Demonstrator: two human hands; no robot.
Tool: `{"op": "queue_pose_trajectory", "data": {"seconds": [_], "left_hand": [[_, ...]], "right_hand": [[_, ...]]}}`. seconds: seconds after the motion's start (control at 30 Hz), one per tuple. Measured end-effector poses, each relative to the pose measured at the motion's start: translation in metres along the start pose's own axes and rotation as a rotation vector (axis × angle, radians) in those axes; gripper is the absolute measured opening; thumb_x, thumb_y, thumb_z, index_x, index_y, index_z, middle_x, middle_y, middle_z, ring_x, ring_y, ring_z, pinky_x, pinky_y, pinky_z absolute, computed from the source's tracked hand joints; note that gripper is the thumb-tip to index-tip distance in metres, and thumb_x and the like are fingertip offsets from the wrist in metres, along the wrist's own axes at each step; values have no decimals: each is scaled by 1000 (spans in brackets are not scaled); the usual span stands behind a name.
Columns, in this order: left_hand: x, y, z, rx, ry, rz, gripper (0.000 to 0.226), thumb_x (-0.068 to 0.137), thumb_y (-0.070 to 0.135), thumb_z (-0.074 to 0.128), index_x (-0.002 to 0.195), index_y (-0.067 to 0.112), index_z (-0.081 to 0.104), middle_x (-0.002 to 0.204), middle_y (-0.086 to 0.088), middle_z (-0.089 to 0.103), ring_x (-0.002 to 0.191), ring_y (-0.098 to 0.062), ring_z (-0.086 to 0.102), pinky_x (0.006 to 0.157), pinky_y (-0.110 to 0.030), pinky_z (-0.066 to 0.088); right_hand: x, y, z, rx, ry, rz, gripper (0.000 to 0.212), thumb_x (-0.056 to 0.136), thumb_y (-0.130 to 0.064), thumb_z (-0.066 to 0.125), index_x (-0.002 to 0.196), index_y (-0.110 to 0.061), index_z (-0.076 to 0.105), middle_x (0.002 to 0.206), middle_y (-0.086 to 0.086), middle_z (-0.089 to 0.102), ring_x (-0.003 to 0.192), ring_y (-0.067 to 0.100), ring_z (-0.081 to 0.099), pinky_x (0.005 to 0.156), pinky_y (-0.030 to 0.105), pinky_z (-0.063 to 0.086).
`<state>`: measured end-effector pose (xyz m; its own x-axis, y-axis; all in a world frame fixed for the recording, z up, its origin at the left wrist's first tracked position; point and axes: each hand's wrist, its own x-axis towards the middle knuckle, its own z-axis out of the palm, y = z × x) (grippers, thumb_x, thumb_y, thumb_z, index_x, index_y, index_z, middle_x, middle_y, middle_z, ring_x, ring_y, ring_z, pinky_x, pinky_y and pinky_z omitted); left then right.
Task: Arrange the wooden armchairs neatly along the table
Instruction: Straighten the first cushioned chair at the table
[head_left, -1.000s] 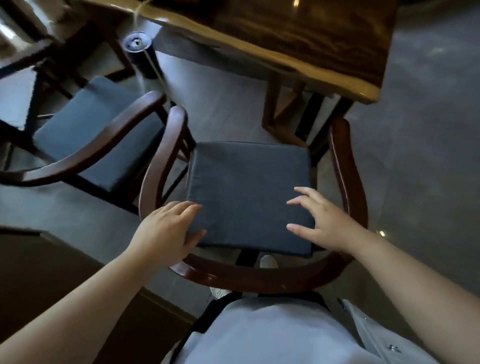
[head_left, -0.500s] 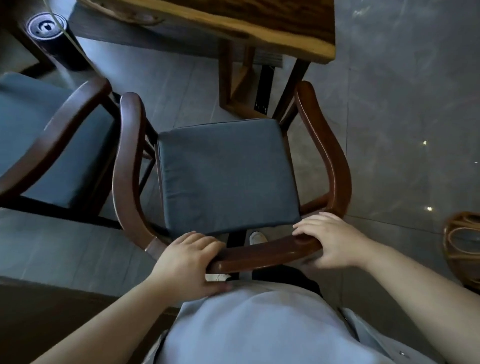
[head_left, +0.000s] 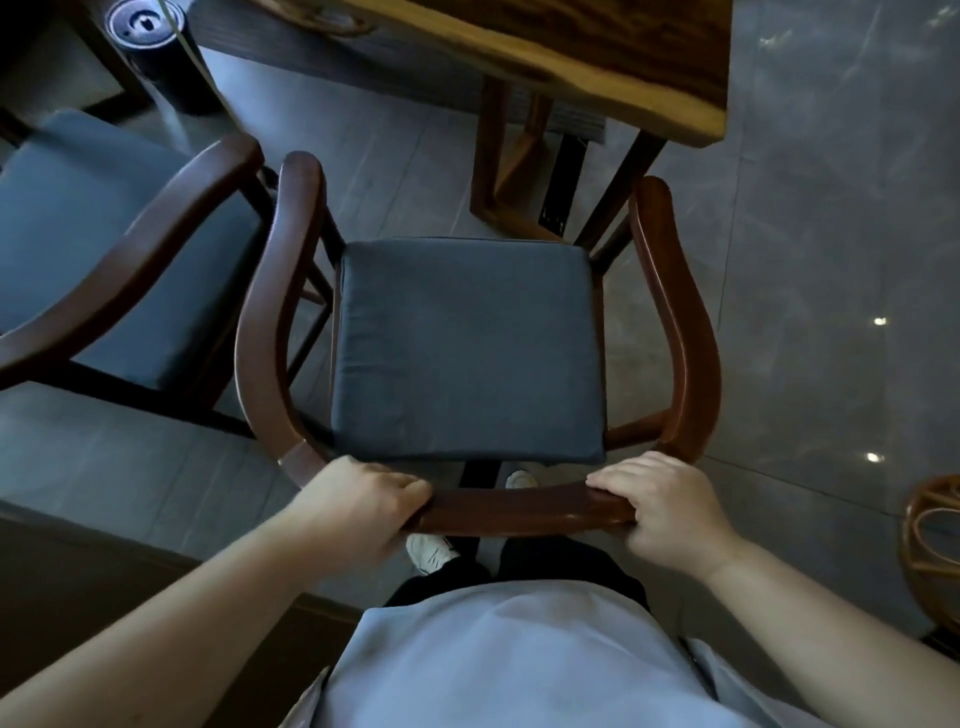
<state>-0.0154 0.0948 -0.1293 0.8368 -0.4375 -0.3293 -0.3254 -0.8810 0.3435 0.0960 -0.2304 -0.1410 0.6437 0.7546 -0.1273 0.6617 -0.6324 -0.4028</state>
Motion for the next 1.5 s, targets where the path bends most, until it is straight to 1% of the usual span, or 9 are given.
{"op": "queue_pose_trajectory", "data": {"seconds": [0.07, 0.2, 0.47, 0.73, 0.9, 1.07, 1.27, 1.4, 1.5], "left_hand": [[-3, -20, -13, 56, -48, -52, 23, 83, 31, 52, 103, 23, 60, 94, 6, 69, 87, -20, 65, 70, -37, 54], [-11, -64, -35, 166, -103, -167, 24, 85, 32, 51, 109, 33, 57, 100, 12, 66, 95, -12, 61, 77, -32, 51], [-13, -117, -59, 245, -51, -247, 22, 79, 29, 62, 100, 35, 60, 90, 13, 66, 89, -12, 61, 70, -33, 52], [-17, -106, -50, 140, 121, -249, 22, 63, 15, 69, 82, 24, 63, 76, 7, 66, 78, -21, 64, 71, -35, 53], [-15, -96, -45, 135, 173, -240, 36, 59, 17, 70, 95, 21, 63, 88, 1, 70, 88, -25, 64, 87, -42, 51], [-17, -90, -44, 123, 167, -239, 38, 67, 30, 70, 103, 23, 60, 97, 2, 69, 96, -24, 62, 96, -42, 44], [-10, -94, -43, 93, 138, -166, 46, 72, 34, 67, 115, 22, 57, 107, 1, 69, 98, -23, 62, 88, -39, 49], [-11, -108, -41, 89, 145, -47, 40, 74, 39, 68, 109, 21, 60, 101, 3, 70, 88, -22, 65, 72, -37, 54], [-9, -118, -44, 61, 130, 43, 35, 77, 42, 64, 104, 21, 63, 91, 3, 71, 80, -24, 66, 61, -38, 55]], "right_hand": [[15, -18, 4, 20, 40, 3, 30, 65, -26, 59, 90, -18, 75, 86, -4, 75, 78, 21, 70, 71, 34, 56], [52, -50, 22, 42, 37, 35, 31, 59, -23, 85, 87, -20, 74, 83, -4, 75, 74, 24, 70, 62, 32, 55], [97, -72, 30, 47, 39, -14, 26, 69, -31, 81, 89, -17, 70, 79, -1, 72, 69, 27, 68, 56, 35, 53], [96, -69, 21, 137, -79, -67, 29, 78, -26, 72, 105, -17, 67, 101, -4, 70, 93, 21, 64, 75, 33, 51], [99, -64, 19, 183, -95, -87, 42, 75, -24, 74, 115, -16, 63, 113, -1, 66, 103, 19, 60, 87, 35, 49], [113, -66, 21, 226, -168, -162, 41, 79, -35, 70, 116, -19, 61, 116, -3, 63, 105, 18, 59, 88, 35, 48], [107, -76, 24, 157, -143, -118, 40, 83, -39, 68, 117, -20, 63, 118, -5, 65, 104, 19, 62, 84, 36, 51], [96, -93, 34, 113, -6, 0, 40, 72, -25, 82, 108, -16, 68, 107, -2, 72, 93, 22, 68, 75, 38, 56], [96, -102, 37, 47, 54, 65, 39, 70, -32, 84, 103, -16, 70, 99, -2, 74, 86, 22, 69, 70, 38, 56]]}}
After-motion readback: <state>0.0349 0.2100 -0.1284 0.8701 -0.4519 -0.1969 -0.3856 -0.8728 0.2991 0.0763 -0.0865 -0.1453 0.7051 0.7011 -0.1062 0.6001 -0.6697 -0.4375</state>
